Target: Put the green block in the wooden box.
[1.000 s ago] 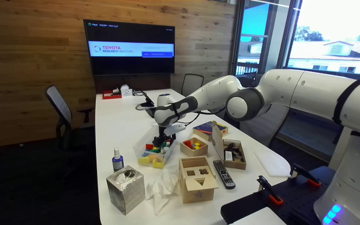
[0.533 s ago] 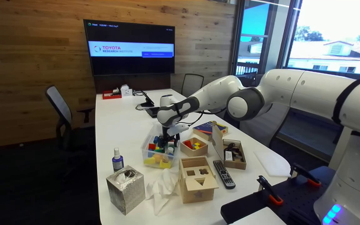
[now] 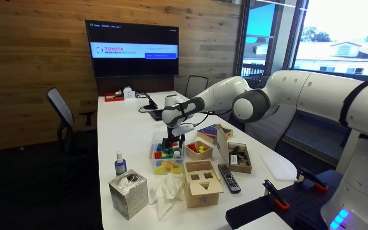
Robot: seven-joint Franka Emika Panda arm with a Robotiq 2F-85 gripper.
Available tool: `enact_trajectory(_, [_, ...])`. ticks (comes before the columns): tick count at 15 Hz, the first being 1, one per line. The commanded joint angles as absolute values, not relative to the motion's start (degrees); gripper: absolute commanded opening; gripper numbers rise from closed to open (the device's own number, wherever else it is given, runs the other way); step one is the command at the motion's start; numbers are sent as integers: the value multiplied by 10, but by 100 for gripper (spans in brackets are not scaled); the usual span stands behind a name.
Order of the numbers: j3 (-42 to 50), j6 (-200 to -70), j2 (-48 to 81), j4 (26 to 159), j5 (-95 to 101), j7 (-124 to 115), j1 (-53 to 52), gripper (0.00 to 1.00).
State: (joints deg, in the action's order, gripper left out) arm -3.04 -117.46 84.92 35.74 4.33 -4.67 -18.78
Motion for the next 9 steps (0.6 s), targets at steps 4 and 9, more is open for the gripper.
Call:
enact_trajectory(4, [-35,-1137,849,363,32,-45,-197,100])
enact_trajectory(9, [-40,-1138,850,376,25,-46,-199,100])
